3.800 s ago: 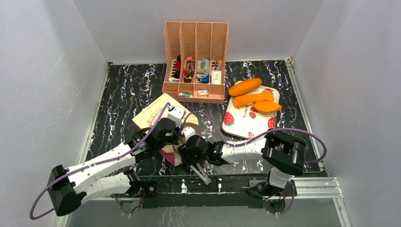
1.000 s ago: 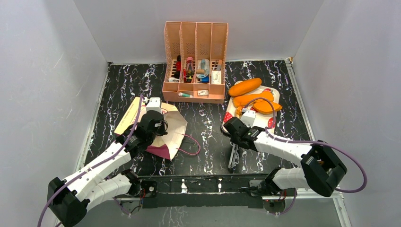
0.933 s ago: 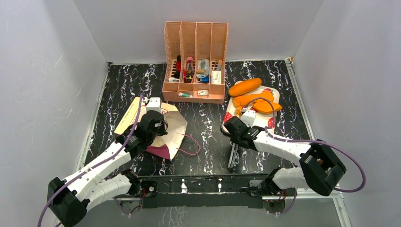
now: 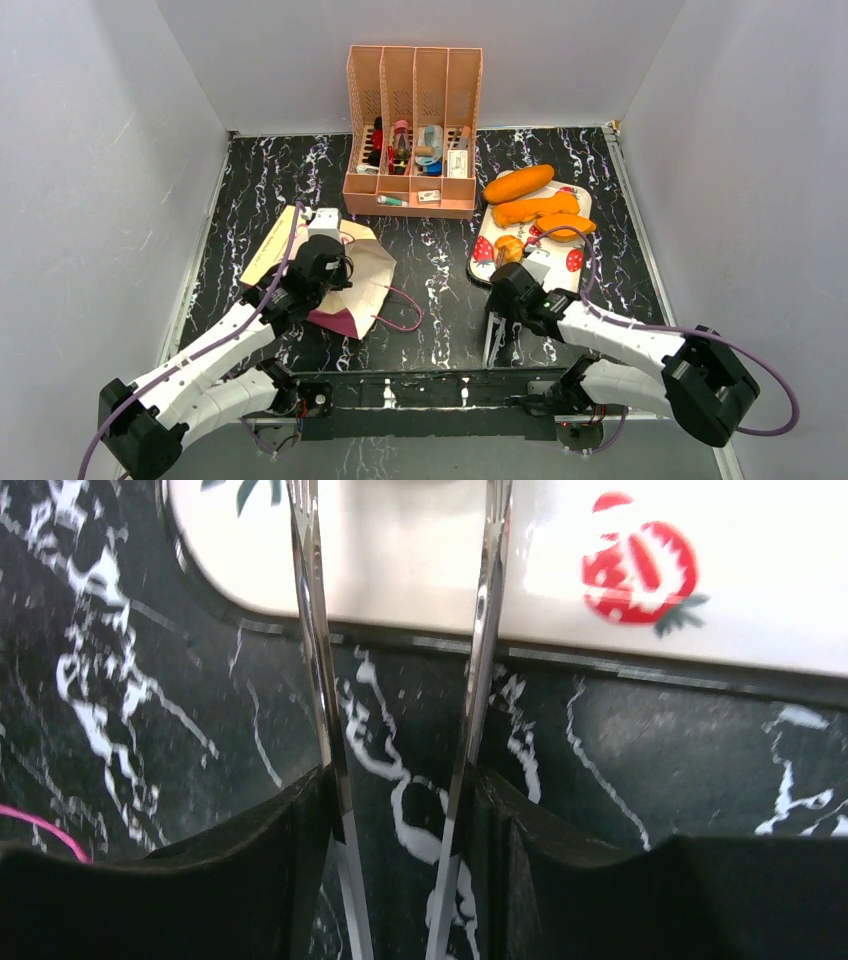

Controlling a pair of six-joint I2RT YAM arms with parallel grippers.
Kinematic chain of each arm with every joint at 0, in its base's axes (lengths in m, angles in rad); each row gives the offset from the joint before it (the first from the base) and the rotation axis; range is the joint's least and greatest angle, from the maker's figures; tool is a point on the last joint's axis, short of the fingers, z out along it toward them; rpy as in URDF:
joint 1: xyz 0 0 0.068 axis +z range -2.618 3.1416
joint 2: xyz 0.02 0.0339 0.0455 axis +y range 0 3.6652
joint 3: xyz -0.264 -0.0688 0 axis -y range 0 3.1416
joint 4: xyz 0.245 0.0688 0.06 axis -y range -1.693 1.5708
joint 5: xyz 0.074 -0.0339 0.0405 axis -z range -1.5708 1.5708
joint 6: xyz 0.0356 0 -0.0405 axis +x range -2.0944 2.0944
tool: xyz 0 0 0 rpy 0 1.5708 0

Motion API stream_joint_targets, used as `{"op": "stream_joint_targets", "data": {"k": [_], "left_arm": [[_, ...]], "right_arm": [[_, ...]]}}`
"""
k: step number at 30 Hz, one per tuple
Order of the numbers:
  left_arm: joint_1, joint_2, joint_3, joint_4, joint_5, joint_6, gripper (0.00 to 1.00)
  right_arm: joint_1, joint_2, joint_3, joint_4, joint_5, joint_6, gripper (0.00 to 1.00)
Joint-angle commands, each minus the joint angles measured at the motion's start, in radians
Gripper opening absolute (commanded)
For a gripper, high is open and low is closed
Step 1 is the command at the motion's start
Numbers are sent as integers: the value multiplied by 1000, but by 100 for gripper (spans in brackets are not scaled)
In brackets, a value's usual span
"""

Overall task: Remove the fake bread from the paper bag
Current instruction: Place the fake bread in the container.

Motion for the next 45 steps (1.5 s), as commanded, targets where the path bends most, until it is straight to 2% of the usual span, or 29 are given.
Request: {"op": "stream_joint_targets", "data": {"k": [1, 8, 15, 20, 26, 32, 45], "left_arm": [[4, -48, 50, -55, -28, -11, 0], [4, -94, 72, -114, -38, 7, 0], [4, -106, 78, -127, 110, 95, 0], [4, -98, 92, -133, 184, 159, 0], [4, -81, 116, -134, 220, 272, 0], [4, -79, 106, -129, 225, 324, 0], [4, -69, 103, -103, 73, 238, 0]], "right_arm": [[81, -86, -7, -1, 32, 44, 45], [222, -183, 37, -64, 124, 69, 43], [399, -101, 180, -34, 144, -11, 43], [472, -49, 288, -17, 81, -110, 43], [496, -80, 353, -11, -96, -219, 42], [499, -127, 374, -22, -154, -262, 42], [498, -204, 329, -133, 184, -213, 37]]}}
